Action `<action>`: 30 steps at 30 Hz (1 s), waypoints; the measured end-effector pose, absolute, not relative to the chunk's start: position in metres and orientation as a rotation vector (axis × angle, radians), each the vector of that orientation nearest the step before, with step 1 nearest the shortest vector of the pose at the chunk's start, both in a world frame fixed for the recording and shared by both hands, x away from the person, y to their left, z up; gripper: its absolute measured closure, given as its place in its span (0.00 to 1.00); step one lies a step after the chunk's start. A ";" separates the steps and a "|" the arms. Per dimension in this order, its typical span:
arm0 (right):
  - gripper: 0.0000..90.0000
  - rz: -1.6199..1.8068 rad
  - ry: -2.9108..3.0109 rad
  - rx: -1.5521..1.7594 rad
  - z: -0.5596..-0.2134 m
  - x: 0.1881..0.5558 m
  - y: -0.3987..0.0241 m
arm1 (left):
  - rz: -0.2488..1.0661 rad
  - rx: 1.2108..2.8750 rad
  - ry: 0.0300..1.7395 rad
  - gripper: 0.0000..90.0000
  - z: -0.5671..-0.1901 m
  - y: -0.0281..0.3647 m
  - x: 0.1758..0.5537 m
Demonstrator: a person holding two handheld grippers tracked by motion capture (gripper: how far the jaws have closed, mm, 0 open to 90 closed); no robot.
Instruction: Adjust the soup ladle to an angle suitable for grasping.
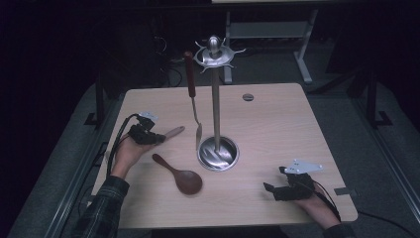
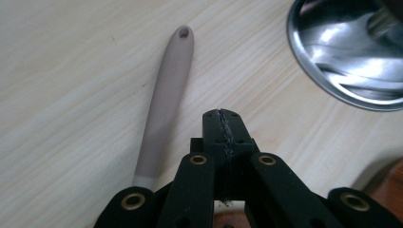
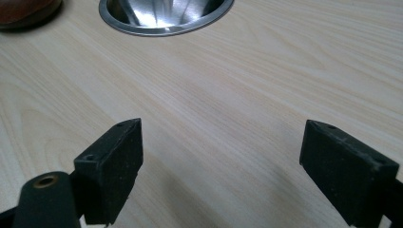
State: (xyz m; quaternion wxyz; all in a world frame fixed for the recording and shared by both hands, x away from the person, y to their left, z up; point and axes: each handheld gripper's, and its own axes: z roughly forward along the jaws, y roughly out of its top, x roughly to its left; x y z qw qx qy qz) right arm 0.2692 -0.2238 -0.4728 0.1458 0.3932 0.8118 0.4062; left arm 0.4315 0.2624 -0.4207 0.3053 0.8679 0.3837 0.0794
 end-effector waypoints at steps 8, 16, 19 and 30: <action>0.15 1.172 2.338 1.129 -0.473 0.269 -0.224 | 0.184 2.332 1.078 1.00 -0.446 0.262 0.449; 0.16 1.167 2.341 1.132 -0.473 0.269 -0.224 | 0.202 2.283 1.133 1.00 -0.451 0.266 0.456; 0.15 1.168 2.340 1.132 -0.474 0.270 -0.224 | 0.230 2.271 1.164 1.00 -0.452 0.270 0.459; 0.16 1.170 2.342 1.127 -0.474 0.270 -0.224 | 0.292 2.204 1.298 1.00 -0.453 0.295 0.469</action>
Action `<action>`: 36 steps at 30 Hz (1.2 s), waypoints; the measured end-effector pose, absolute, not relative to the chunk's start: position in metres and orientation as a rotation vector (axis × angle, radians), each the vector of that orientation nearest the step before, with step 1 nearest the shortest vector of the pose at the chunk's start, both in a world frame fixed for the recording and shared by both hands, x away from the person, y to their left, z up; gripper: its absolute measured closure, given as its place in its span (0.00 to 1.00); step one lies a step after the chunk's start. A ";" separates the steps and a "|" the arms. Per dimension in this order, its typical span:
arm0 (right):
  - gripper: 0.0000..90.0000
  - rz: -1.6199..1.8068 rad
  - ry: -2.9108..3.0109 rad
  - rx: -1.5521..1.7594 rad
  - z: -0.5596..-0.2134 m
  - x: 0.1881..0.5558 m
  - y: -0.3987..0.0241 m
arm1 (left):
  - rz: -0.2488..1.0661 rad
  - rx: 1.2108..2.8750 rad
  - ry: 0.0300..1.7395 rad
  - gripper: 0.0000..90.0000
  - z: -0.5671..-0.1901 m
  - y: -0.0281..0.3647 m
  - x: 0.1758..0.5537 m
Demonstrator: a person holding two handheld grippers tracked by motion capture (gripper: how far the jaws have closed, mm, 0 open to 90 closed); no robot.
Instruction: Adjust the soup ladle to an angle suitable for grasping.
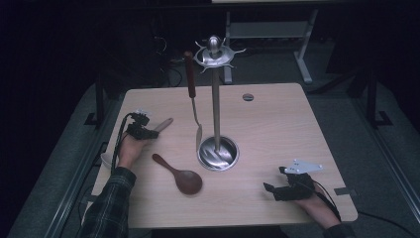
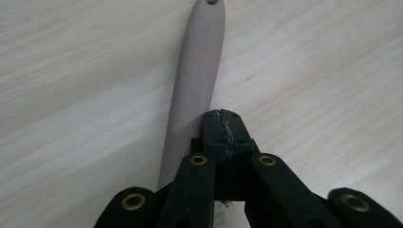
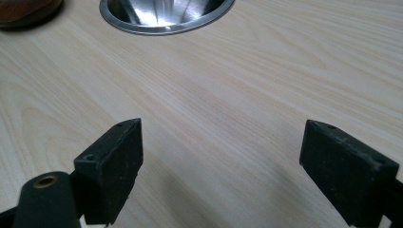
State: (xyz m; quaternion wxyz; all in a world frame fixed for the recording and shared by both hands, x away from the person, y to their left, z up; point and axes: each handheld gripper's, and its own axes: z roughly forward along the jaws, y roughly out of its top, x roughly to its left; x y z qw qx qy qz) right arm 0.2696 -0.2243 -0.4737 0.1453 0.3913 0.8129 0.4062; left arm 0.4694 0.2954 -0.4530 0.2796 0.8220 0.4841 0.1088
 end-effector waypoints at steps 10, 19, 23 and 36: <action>0.16 1.168 2.342 1.125 -0.474 0.270 -0.224 | 0.287 2.172 1.344 1.00 -0.452 0.303 0.470; 0.15 1.169 2.342 1.125 -0.474 0.270 -0.225 | 0.222 2.275 1.349 0.94 -0.434 0.314 0.468; 0.16 1.169 2.341 1.127 -0.474 0.271 -0.225 | 0.199 2.332 1.339 0.81 -0.430 0.313 0.472; 0.16 1.169 2.342 1.132 -0.474 0.271 -0.225 | 0.254 2.402 1.327 0.73 -0.425 0.320 0.484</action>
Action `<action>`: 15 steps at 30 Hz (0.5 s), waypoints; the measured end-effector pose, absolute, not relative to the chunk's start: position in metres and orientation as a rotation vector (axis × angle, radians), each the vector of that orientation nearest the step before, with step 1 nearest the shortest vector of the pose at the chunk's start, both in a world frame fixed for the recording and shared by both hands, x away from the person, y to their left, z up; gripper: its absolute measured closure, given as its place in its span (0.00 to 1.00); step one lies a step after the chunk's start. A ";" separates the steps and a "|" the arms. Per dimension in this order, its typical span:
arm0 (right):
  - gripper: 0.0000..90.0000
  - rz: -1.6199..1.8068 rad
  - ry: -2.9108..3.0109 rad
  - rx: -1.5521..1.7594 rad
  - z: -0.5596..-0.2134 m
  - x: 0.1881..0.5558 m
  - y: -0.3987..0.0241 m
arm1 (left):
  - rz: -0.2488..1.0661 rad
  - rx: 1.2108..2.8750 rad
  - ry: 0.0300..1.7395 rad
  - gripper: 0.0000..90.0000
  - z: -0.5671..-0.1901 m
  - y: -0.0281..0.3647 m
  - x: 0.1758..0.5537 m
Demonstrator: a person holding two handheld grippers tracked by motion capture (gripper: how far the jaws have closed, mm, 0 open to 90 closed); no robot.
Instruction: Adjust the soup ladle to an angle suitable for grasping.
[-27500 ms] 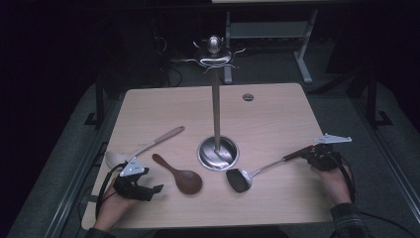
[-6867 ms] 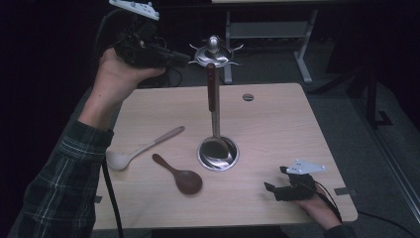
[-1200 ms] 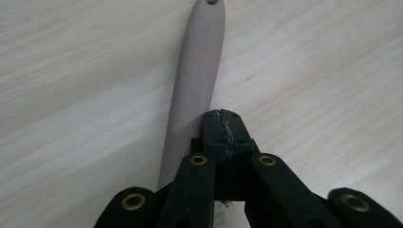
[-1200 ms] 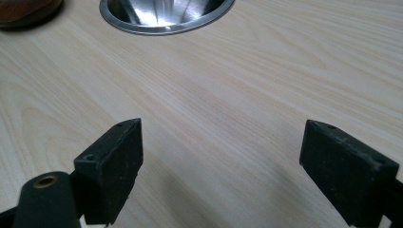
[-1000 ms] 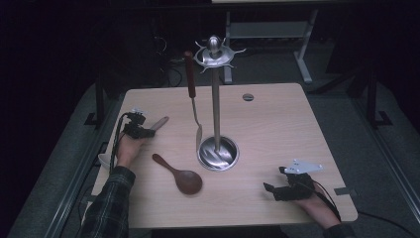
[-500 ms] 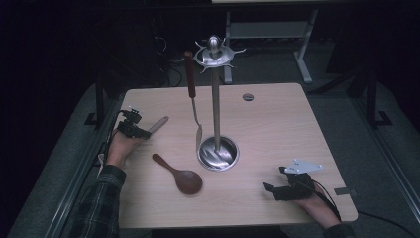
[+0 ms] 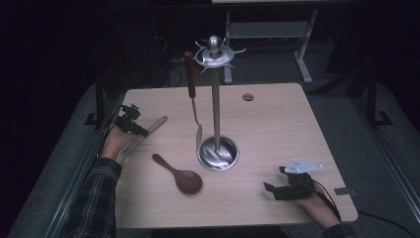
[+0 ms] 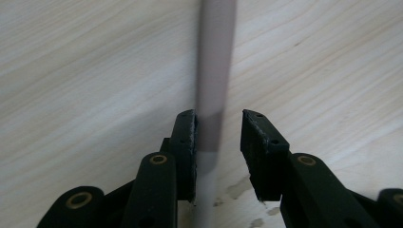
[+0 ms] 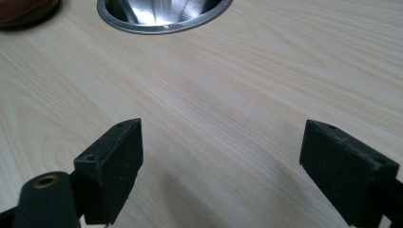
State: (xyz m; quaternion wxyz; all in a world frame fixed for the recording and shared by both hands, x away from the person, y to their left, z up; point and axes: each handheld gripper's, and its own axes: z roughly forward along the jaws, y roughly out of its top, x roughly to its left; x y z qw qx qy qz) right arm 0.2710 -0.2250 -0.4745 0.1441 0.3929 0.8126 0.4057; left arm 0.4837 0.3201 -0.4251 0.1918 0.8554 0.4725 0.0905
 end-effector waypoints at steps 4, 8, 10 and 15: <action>0.16 1.169 2.341 1.139 -0.474 0.271 -0.225 | 0.222 2.427 1.343 0.73 -0.432 0.323 0.486; 0.15 1.169 2.341 1.132 -0.475 0.271 -0.226 | 0.201 2.459 1.331 0.73 -0.436 0.321 0.486; 0.15 1.169 2.341 1.132 -0.475 0.271 -0.226 | 0.197 2.472 1.330 0.74 -0.436 0.320 0.485; 0.16 1.168 2.343 1.135 -0.474 0.271 -0.225 | 0.219 2.492 1.319 0.79 -0.438 0.319 0.485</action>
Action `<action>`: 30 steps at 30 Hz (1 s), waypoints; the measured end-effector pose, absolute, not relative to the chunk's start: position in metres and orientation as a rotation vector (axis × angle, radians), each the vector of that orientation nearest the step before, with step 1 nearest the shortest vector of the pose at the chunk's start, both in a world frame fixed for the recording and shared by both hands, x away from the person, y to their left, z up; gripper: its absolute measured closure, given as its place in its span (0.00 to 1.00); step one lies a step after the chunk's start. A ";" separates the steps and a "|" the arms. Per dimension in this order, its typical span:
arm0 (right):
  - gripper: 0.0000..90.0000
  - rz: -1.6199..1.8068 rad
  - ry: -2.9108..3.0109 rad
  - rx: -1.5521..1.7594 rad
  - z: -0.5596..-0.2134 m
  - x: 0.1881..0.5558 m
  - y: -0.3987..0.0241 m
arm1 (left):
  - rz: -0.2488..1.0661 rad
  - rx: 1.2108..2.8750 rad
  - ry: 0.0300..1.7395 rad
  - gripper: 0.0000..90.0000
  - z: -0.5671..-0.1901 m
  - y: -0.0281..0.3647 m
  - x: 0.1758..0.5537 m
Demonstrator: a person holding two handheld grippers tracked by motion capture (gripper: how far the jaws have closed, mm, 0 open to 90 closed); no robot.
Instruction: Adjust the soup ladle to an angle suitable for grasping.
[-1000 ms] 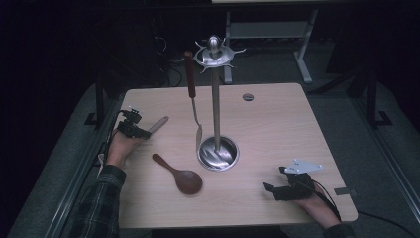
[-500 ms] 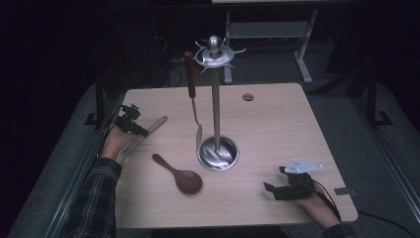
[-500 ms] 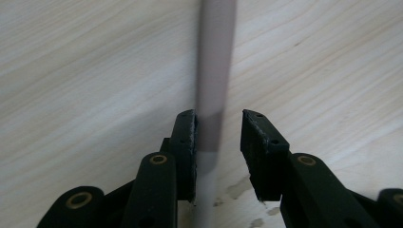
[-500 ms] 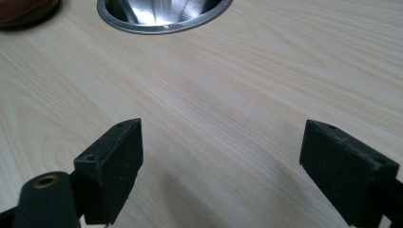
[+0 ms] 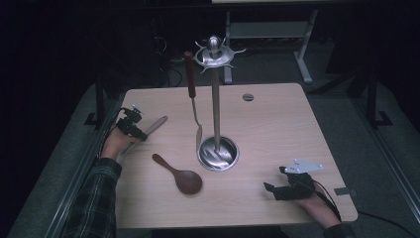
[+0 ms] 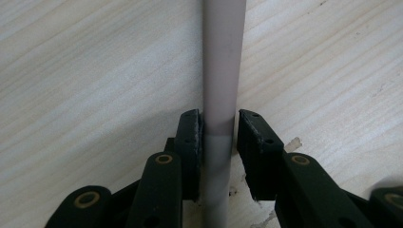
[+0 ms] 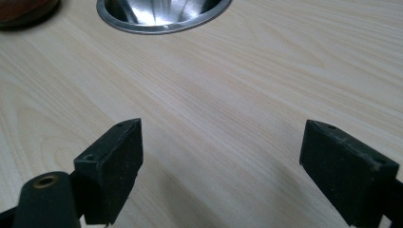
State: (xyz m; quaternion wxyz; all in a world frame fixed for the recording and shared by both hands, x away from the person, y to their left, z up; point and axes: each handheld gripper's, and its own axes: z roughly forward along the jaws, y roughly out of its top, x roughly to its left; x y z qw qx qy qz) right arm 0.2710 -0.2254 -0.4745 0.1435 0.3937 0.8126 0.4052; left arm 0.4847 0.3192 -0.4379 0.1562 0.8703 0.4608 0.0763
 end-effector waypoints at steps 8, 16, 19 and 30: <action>0.16 1.170 2.342 1.132 -0.474 0.271 -0.225 | 0.205 2.476 1.350 0.85 -0.437 0.320 0.484; 0.15 1.169 2.342 1.138 -0.475 0.271 -0.225 | 0.221 2.358 1.326 0.85 -0.422 0.325 0.470; 0.15 1.167 2.344 1.133 -0.475 0.271 -0.224 | 0.242 2.305 1.290 0.85 -0.411 0.328 0.462; 0.15 1.166 2.342 1.139 -0.474 0.271 -0.224 | 0.379 2.059 1.156 0.85 -0.378 0.338 0.416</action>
